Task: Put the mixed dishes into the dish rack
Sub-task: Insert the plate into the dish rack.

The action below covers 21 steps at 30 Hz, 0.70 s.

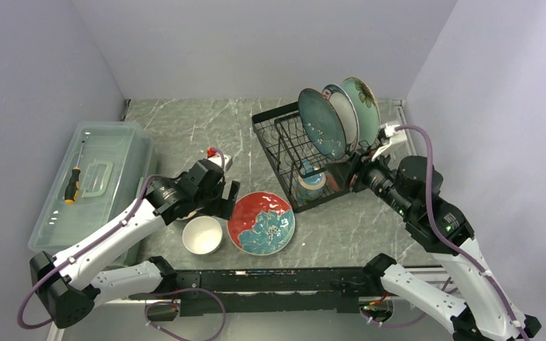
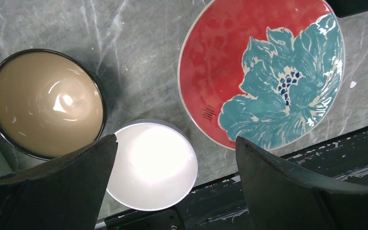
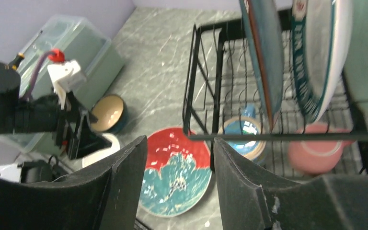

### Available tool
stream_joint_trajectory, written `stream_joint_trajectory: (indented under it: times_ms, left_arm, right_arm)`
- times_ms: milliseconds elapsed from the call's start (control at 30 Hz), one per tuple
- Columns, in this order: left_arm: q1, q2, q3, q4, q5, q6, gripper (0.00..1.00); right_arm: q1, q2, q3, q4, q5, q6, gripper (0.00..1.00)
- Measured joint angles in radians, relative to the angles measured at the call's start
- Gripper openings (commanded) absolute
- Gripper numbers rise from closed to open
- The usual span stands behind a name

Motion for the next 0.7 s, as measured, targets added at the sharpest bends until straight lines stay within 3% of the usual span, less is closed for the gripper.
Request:
stream_joint_trajectory:
  times_ms: [400,700]
  left_arm:
    - [0.0,0.12,0.048,0.037,0.047,-0.078,0.99]
    - [0.0,0.253,0.034,0.125,0.045,-0.128,0.79]
  right_arm:
    - [0.0,-0.116,-0.425,-0.002,-0.115,0.204,0.55]
    - [0.0,-0.185,-0.682,0.127,-0.168,0.386,0.57]
